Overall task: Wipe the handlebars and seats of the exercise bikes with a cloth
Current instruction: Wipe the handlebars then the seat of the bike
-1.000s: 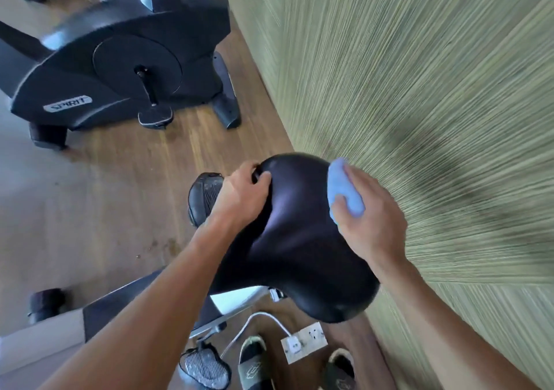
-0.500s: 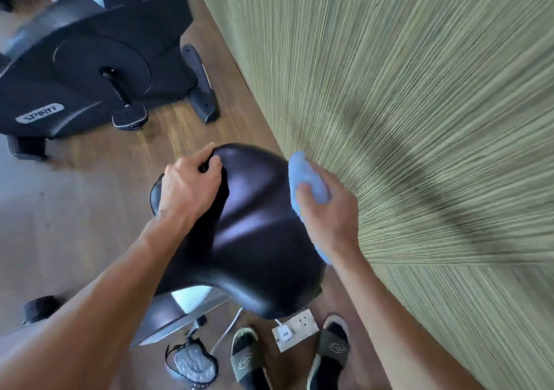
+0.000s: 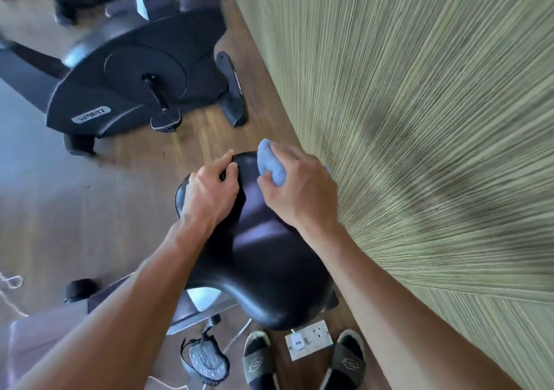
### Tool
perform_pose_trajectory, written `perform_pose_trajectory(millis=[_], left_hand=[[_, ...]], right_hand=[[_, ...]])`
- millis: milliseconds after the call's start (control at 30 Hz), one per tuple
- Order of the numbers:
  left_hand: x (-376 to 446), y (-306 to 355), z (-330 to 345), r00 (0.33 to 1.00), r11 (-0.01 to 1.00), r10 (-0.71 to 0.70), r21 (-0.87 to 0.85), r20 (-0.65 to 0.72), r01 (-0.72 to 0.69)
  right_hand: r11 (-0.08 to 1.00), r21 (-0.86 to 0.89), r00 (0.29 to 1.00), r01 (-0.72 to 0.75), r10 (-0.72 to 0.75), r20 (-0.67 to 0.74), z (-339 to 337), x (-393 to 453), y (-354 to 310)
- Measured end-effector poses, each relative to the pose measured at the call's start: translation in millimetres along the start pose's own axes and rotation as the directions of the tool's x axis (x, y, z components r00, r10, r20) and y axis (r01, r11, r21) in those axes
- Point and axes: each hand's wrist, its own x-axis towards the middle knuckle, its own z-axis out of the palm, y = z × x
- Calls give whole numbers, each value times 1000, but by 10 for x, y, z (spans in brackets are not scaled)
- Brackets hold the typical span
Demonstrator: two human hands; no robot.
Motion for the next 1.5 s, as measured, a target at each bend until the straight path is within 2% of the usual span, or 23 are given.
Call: perform_pose_trajectory(millis=[67, 133, 267, 333, 433, 567, 667, 800, 867, 933, 967, 1033, 1100, 1200, 1267, 1300, 1400, 1500], left_hand=[[31, -21, 8, 1000, 1000, 9, 24, 8, -9], [5, -22, 30, 999, 998, 36, 59, 14, -37], [-45, 25, 92, 996, 993, 93, 71, -6, -93], [-15, -14, 39, 997, 995, 76, 71, 14, -76], [17, -18, -33, 994, 995, 53, 78, 99, -61], [52, 10, -81, 988, 998, 21, 61, 150, -31], [73, 3, -121, 984, 995, -14, 100, 179, -4], [71, 49, -195, 970, 984, 26, 164, 242, -67], [69, 54, -207, 967, 978, 20, 198, 254, -72], [55, 41, -207, 967, 973, 33, 215, 252, -89], [44, 19, -196, 967, 968, 54, 225, 248, -112], [34, -40, -160, 970, 958, 91, 247, 227, -148], [38, -89, -110, 970, 949, 122, 261, 209, -176], [79, -124, -69, 961, 949, 155, 234, 228, -209], [108, -160, -46, 950, 943, 180, 230, 255, -240], [119, -186, -40, 952, 943, 175, 234, 252, -236], [151, -247, -23, 954, 943, 177, 238, 240, -235], [174, -297, -55, 956, 936, 194, 251, 221, -248]], right_hand=[[1000, 9, 1000, -13, 13, 9, 2, 91, -60], [997, 53, 998, 64, -64, -10, -47, -139, 19], [988, 135, 988, 75, -55, -147, -136, -664, 254], [994, 93, 991, 56, -44, -127, -83, -471, 156], [998, 31, 999, 46, -46, -20, 1, 32, -24], [992, -73, 990, 98, -90, 111, 201, 528, -325], [985, -63, 982, 158, -150, 114, 250, 593, -397], [983, 14, 981, 182, -182, 60, 94, 329, -237], [990, 71, 993, 119, -119, -12, 15, 97, -111], [979, 199, 993, -39, 60, -101, -54, -222, 92], [942, 307, 974, -134, 182, -135, -82, -417, 187], [799, 545, 900, -252, 400, -170, -68, -847, 290], [725, 650, 819, -230, 504, -273, 84, -1294, 230], [712, 696, 702, -92, 542, -462, 435, -1796, 26], [781, 622, 653, -59, 502, -567, 666, -2029, -207], [836, 546, 651, -65, 450, -611, 753, -2113, -347], [972, 224, 725, -64, 200, -659, 939, -2167, -610], [1000, -11, 762, 17, -20, -647, 889, -2056, -491]])
